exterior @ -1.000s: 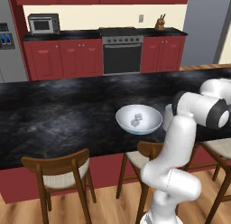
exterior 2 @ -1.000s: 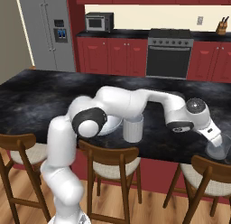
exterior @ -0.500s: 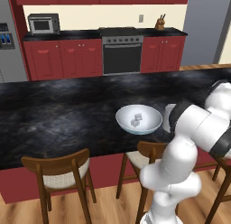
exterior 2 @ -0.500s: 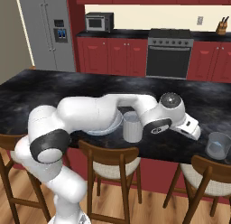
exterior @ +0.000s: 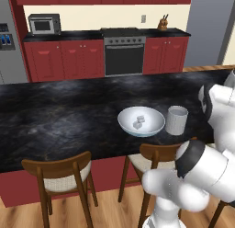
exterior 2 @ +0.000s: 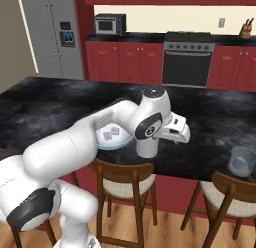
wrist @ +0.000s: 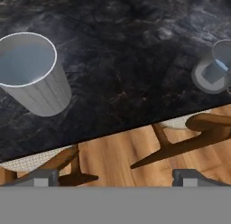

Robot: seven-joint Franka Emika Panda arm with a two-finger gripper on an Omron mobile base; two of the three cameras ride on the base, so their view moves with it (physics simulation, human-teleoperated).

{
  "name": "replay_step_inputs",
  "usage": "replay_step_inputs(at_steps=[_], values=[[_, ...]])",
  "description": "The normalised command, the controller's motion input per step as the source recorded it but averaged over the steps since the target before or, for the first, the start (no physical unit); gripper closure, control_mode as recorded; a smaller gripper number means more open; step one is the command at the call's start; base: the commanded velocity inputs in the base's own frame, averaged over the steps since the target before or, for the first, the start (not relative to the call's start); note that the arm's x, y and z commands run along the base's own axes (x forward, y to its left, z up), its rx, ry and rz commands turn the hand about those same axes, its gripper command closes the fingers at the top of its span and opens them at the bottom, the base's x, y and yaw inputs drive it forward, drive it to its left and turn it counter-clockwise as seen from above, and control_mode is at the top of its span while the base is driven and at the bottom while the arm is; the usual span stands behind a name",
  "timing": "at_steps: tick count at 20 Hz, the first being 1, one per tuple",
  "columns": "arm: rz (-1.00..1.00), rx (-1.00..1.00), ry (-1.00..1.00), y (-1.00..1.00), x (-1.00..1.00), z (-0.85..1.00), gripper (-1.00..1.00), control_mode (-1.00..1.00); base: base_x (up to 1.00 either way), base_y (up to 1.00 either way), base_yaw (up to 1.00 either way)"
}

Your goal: There are four ice cubes in the ice bowl. Place two ice cubes in each glass of water.

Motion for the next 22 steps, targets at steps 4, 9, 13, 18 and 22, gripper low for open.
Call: replay_step_inputs(at_steps=[4,9,13,18,22], values=[[0.09,0.02,0.01,1.00,-0.18,0.35,-1.00,-1.00,0.00,0.00,0.00],[0.09,0.02,0.00,1.00,-0.14,0.33,-1.00,-1.00,0.00,0.00,0.00],[0.11,0.00,0.00,1.00,0.00,0.14,-1.00,-1.00,0.00,0.00,0.00],[0.05,0.00,0.00,1.00,0.20,0.00,-1.00,-1.00,0.00,0.00,0.00],[0.00,0.00,0.00,0.90,0.47,0.00,-1.00,-1.00,0.00,0.00,0.00]])
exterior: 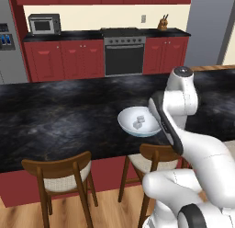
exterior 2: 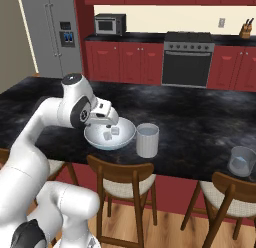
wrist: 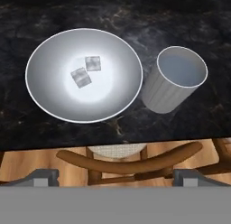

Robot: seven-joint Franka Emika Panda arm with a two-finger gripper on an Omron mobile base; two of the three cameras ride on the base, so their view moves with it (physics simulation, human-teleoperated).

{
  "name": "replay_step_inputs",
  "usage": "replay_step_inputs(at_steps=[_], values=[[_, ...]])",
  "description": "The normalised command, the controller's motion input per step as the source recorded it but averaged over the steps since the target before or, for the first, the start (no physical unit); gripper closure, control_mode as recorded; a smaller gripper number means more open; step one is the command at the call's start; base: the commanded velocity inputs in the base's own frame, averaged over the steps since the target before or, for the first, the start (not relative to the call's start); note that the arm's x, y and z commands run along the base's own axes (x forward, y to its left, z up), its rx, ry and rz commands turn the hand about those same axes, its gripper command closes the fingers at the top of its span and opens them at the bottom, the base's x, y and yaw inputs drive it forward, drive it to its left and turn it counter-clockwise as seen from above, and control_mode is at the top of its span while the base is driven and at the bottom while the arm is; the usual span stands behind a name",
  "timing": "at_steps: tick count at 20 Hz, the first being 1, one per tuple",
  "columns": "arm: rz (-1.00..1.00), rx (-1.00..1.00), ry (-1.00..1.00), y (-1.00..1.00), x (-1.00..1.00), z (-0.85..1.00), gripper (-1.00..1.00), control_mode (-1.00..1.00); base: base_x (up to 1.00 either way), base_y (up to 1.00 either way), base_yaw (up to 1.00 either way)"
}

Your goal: There are four ice cubes in the ice bowl. Place two ice cubes in each glass of water.

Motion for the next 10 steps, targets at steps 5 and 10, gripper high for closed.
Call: replay_step_inputs(at_steps=[5,10], values=[[0.01,0.01,0.05,0.34,0.41,0.00,-1.00,-1.00,0.00,0.00,0.00],[0.07,0.10,0.14,0.02,0.48,-0.24,-1.00,-1.00,0.00,0.00,0.00]])
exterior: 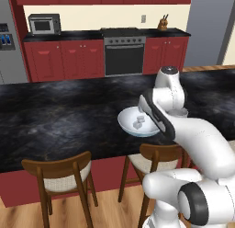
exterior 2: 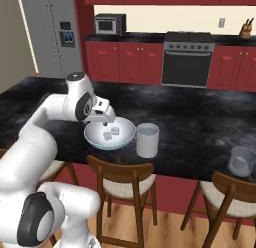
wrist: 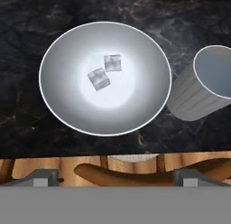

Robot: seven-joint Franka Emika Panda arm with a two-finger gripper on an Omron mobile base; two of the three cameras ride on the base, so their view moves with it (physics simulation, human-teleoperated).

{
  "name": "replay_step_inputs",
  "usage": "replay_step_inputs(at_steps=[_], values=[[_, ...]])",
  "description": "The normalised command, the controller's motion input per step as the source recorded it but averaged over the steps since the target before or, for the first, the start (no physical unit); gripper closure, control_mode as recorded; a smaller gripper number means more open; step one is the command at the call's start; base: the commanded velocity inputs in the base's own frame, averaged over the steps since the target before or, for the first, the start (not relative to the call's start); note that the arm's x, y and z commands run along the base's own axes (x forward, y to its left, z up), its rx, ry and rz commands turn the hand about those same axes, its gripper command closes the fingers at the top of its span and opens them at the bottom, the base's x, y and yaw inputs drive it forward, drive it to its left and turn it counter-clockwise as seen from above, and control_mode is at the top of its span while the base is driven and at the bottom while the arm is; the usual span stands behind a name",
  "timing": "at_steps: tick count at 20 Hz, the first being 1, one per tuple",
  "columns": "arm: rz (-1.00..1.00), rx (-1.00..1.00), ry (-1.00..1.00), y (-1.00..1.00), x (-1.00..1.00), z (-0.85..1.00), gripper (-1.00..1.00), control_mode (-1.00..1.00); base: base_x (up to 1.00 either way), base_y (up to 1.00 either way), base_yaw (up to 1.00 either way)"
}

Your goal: There are four ice cubes in the ice bowl. Place two ice cubes in each glass of water.

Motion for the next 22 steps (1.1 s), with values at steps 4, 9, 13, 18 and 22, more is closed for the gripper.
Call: replay_step_inputs(at_steps=[4,9,13,18,22], values=[[-0.03,0.11,0.10,0.00,0.40,-0.42,-1.00,-1.00,0.00,0.00,0.00],[-0.17,0.01,0.02,0.02,0.30,-0.41,-1.00,-1.00,0.00,0.00,0.00],[-0.03,0.00,0.02,0.20,0.45,-0.35,-1.00,-1.00,0.00,0.00,0.00],[0.00,0.00,0.00,0.08,0.40,-0.34,-1.00,-1.00,0.00,0.00,0.00],[0.02,0.00,0.01,0.00,0.22,-0.43,-1.00,-1.00,0.00,0.00,0.00]])
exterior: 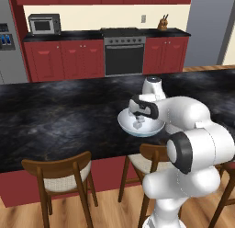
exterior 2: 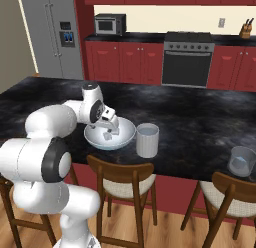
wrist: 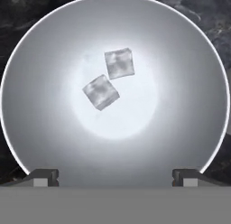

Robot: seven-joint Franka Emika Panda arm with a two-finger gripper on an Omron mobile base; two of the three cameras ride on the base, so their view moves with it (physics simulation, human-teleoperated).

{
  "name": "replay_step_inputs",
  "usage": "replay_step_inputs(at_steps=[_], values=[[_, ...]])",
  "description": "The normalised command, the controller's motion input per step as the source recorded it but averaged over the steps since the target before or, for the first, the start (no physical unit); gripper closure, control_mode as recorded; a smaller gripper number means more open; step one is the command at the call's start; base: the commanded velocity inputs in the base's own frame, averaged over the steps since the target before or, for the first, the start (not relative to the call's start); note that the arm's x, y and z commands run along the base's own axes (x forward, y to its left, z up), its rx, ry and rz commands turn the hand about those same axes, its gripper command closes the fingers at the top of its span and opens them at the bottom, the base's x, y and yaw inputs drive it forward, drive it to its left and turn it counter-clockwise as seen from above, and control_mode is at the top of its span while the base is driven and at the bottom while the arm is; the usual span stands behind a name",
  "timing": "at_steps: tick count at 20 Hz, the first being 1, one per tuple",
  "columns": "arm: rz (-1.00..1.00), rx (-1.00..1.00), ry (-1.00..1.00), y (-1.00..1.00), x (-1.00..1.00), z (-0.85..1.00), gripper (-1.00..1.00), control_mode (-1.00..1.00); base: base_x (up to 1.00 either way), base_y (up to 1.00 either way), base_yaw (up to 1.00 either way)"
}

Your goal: There are four ice cubes in the ice bowl. Place two ice cubes in each glass of water.

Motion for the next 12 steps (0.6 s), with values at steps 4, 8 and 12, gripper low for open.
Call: replay_step_inputs(at_steps=[4,8,12], values=[[0.10,0.00,0.00,0.00,0.33,-0.31,-1.00,-1.00,0.00,0.00,0.00],[0.18,0.00,0.03,0.00,0.32,-0.32,-1.00,-1.00,0.00,0.00,0.00],[0.17,0.00,0.06,0.00,0.30,-0.25,-1.00,-1.00,0.00,0.00,0.00]])
